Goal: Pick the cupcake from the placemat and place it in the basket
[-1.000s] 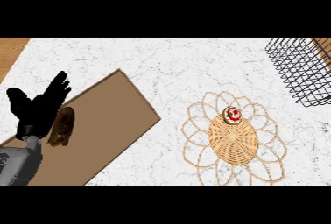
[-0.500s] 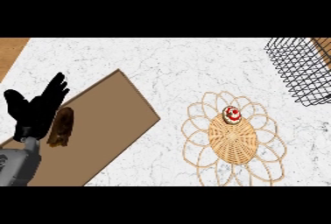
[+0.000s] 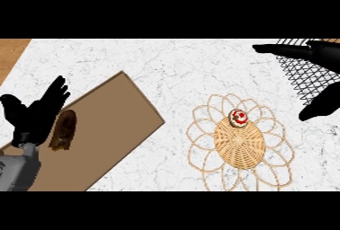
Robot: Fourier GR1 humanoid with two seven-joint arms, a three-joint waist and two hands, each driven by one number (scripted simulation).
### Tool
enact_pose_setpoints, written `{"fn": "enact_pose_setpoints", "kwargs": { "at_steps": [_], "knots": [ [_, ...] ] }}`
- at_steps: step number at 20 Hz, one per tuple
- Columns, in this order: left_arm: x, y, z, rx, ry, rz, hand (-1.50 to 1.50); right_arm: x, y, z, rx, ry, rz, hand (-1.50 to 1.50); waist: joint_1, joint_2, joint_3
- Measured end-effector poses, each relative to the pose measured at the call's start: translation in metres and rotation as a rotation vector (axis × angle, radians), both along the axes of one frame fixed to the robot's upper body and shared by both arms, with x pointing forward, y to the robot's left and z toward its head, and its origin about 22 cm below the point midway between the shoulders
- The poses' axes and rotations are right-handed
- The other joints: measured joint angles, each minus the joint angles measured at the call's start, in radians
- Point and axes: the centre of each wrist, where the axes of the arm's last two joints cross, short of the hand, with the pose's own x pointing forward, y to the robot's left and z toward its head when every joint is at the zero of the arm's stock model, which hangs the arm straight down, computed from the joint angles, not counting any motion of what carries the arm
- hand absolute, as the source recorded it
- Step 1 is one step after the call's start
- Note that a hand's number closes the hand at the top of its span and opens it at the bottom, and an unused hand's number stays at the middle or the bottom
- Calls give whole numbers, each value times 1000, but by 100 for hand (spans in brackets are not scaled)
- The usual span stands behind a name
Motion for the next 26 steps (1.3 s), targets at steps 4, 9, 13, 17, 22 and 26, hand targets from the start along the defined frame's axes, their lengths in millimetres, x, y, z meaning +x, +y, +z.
{"fn": "enact_pose_setpoints", "kwargs": {
  "at_steps": [4, 9, 13, 17, 22, 26],
  "knots": [
    [6, -3, 2, 9, 1, -3, 0, 4, 10, -39, 54, 4, 13, -150, -1, 0, 0],
    [3, -7, 2, 7, -2, -3, 0, 9, 27, -82, 114, 42, 19, -150, 1, -1, 0],
    [5, -2, 5, 13, 5, 2, 0, 15, 43, -102, 56, 53, 29, -150, 1, -1, -1],
    [3, -8, 5, 8, 4, -2, 0, 15, 46, -116, -9, 61, 42, -150, -2, -2, -1],
    [5, -5, 5, 7, 1, 2, 0, 18, 41, -127, -64, 49, 37, -150, -4, -2, -1],
    [6, -1, 6, 4, 5, 6, 0, 20, 40, -136, -70, 43, 41, -150, -4, -2, -1]
  ]
}}
